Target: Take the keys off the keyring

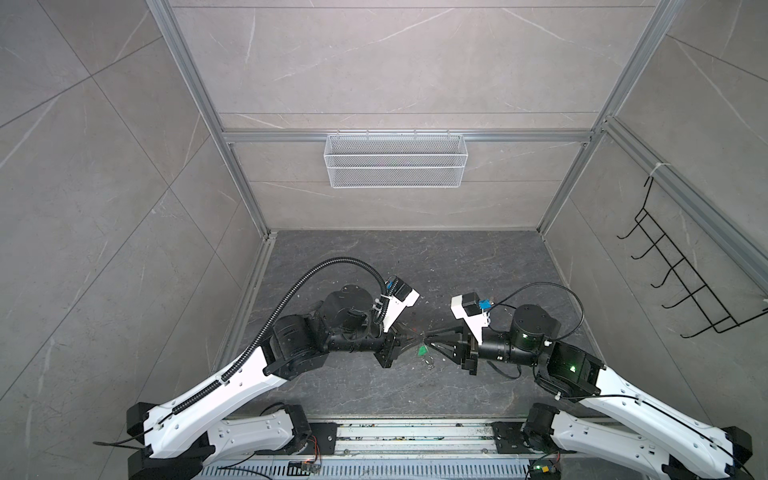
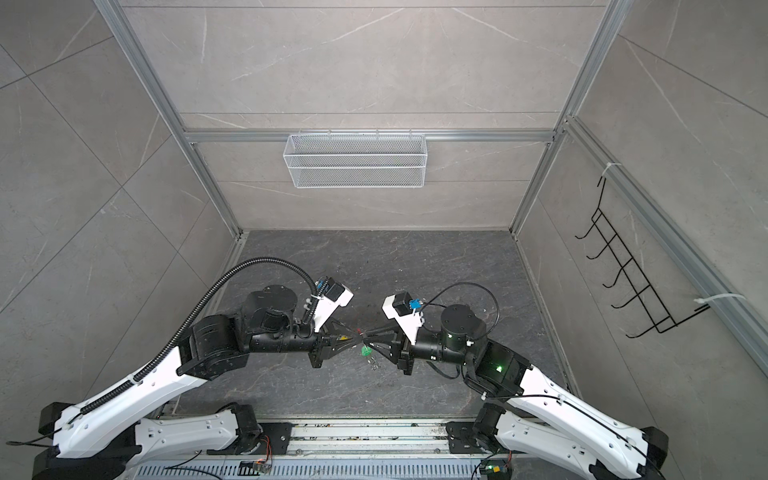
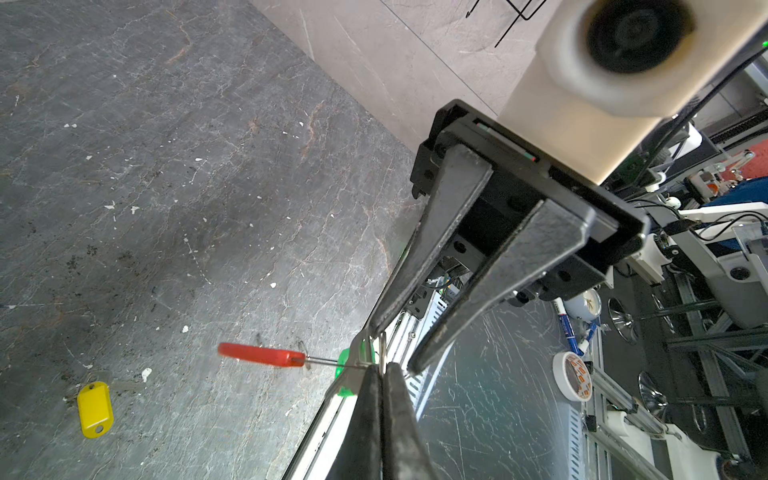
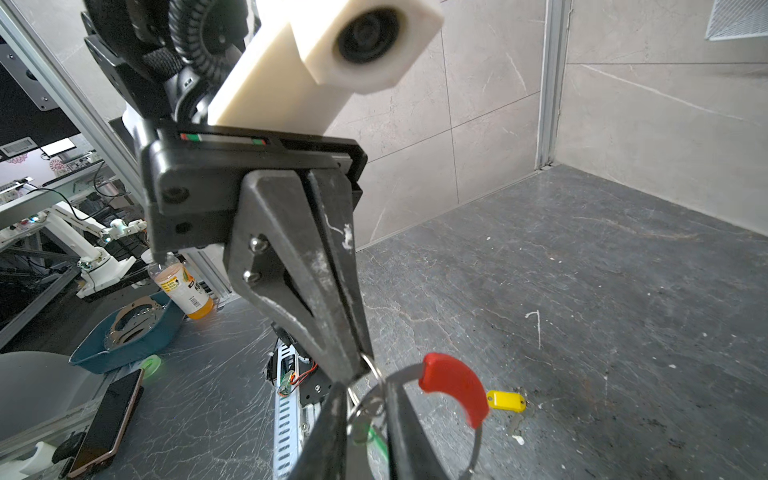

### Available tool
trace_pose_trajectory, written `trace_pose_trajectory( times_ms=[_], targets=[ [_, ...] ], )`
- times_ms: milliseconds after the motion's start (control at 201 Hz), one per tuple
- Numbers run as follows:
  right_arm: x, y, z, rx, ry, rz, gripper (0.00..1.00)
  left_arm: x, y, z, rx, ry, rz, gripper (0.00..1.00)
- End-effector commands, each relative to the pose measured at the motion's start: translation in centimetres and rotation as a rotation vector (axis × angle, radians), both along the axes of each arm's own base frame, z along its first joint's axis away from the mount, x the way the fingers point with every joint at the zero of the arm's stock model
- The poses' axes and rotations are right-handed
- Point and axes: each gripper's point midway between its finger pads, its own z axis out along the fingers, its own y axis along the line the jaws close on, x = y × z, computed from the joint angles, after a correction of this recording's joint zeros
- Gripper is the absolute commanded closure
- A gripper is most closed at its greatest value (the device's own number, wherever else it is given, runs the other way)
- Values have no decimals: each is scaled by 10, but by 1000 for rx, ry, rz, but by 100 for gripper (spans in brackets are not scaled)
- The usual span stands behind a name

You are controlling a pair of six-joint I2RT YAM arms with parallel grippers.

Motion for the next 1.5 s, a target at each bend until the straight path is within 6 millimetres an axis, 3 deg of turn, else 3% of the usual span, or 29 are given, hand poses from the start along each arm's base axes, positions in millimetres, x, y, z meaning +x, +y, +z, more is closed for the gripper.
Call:
trace_pose_trajectory(
  times_ms=[0,174,379,712,857,1031,1156,1380,1499],
  targets=[
    [-4,-1,7,10,-1,14,84,-6,-1,21,-73,-49,-39,100],
    [-5,0,10,20,1,22,92,-6,-2,21,-73,-44,-44,100],
    [-9,3,12,41,15,55,89,-7,-3,20,-73,-42,-48,100],
    [-11,8,13,55,37,83,95,-7,-5,20,-72,-38,-59,100],
    [-9,8,14,55,36,70,85,-8,-4,23,-77,-45,-62,100],
    [-3,4,12,43,27,28,83,-9,-3,22,-77,-44,-63,100],
    [-3,5,12,48,29,31,76,-10,-3,21,-76,-42,-67,100],
    [-13,10,19,79,30,104,100,-10,-4,21,-75,-38,-69,100],
    [-13,10,21,91,30,102,100,-8,-4,22,-77,-42,-55,100]
  ],
)
